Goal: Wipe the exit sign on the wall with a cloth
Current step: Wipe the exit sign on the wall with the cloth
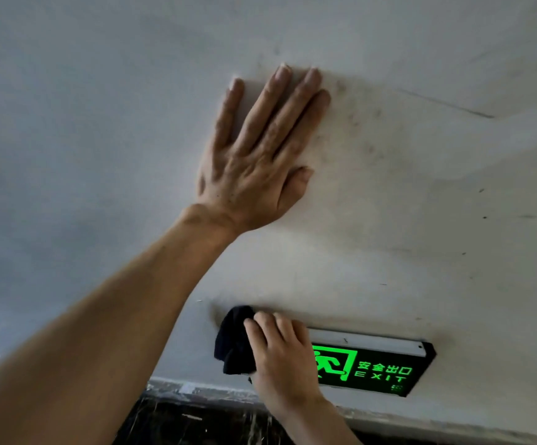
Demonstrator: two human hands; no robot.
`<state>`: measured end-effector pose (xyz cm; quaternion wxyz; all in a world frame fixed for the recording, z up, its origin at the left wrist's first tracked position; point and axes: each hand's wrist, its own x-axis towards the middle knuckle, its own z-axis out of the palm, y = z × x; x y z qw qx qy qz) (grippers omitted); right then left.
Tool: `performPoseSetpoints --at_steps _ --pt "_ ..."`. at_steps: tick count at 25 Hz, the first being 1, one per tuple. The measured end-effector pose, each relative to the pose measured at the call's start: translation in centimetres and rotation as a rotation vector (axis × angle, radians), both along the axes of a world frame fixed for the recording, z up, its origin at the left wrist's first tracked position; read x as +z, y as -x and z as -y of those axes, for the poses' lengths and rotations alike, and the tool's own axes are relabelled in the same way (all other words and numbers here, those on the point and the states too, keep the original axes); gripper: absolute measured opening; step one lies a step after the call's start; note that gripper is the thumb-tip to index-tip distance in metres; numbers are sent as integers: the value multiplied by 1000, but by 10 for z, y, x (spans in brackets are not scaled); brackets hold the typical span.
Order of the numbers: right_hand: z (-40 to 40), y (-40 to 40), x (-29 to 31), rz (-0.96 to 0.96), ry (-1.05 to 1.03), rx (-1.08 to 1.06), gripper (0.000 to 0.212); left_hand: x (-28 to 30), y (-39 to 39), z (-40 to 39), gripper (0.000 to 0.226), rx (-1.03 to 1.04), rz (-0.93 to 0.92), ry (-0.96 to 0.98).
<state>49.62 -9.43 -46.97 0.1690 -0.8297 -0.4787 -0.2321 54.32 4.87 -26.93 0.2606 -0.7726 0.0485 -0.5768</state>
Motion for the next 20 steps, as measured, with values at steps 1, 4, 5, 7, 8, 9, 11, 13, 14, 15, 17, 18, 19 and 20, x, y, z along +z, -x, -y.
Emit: performPoseSetpoints --at_steps 1,4,5,7,8,9,11,13,14,15,17,18,19,20 --pt "-7 4 -3 -14 56 -25 53 0 0 0 63 1 6 1" --pt "-20 7 -3 -52 132 -78 45 2 -1 0 63 -7 24 -2" --pt "-21 6 -1 -59 153 -83 44 2 -2 0 63 -8 26 -5" --pt "-19 2 4 -59 199 -77 41 2 -2 -1 63 -1 30 -10" --pt "-17 0 6 -66 225 -78 40 1 -2 -1 63 4 32 -13" --pt "-13 -2 8 -83 251 -87 39 1 -1 -1 63 8 35 -17" --pt "-3 -6 12 -125 288 -117 41 1 -1 0 63 14 41 -20" --pt "8 -11 15 -152 311 -146 45 1 -1 0 63 22 39 -18" --pt "13 -13 16 -160 318 -161 46 1 -1 0 63 27 36 -17" --pt "17 -15 17 -167 325 -177 47 1 -1 -1 64 32 33 -17" --pt "22 -18 20 -176 335 -202 45 1 -1 -1 64 42 33 -22" --pt "24 -19 21 -180 342 -213 43 1 -1 -1 65 45 32 -24" --pt "28 -21 22 -184 349 -223 42 1 -1 0 65 46 31 -24" --pt "34 -24 22 -186 356 -234 42 1 -1 0 65 46 30 -24"
